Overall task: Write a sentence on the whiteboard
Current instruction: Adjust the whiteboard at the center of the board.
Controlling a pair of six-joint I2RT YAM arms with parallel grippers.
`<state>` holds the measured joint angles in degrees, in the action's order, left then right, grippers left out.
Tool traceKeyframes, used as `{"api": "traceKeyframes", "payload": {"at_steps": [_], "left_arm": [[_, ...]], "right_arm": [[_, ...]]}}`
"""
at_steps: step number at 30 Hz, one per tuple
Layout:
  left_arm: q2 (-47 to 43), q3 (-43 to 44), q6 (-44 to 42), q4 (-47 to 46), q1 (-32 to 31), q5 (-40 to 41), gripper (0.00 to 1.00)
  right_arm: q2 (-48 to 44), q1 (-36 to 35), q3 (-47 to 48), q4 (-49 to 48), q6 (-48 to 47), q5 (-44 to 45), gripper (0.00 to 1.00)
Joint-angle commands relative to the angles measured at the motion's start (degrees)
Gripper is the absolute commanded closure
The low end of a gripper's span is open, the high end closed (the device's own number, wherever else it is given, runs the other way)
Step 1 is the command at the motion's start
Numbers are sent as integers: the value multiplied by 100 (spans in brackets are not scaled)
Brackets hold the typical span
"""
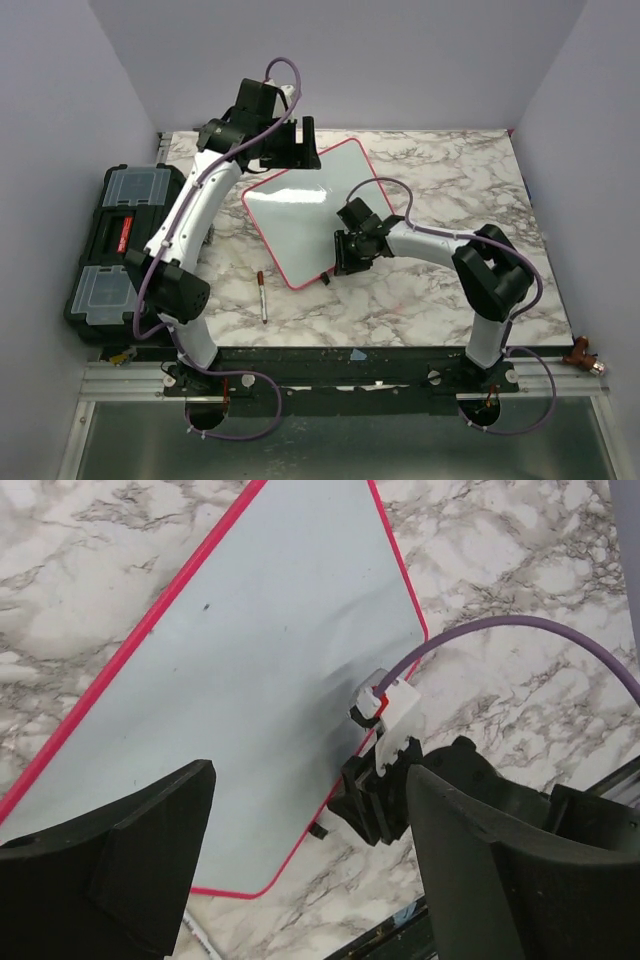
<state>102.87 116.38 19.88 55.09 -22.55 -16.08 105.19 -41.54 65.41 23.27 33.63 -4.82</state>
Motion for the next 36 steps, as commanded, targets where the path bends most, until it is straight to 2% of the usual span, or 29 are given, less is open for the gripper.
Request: {"api": "traceKeyframes", "payload": {"at_steps": [1, 9, 17, 24, 32, 36], "left_arm": [[-884, -490, -233, 185, 56, 575, 20], [-2304, -1998, -323, 66, 122, 1115, 16], [-3758, -3806, 140, -173, 158, 1559, 12], [-4686, -5252, 1001, -338, 163, 1874, 15], [-5065, -6267, 1780, -345, 154, 2021, 22], [-4961, -6632, 2064, -392, 154, 2034, 26]], "right_arm": [[517, -189, 213, -210, 223, -225, 60], [1013, -312, 785, -318, 311, -179, 60], [1117, -315, 1045, -324, 297, -47, 60], [520, -327, 720, -23, 176, 165, 60], [-412, -468, 339, 286, 118, 314, 59], [-877, -522, 176, 411, 152, 427, 59]]}}
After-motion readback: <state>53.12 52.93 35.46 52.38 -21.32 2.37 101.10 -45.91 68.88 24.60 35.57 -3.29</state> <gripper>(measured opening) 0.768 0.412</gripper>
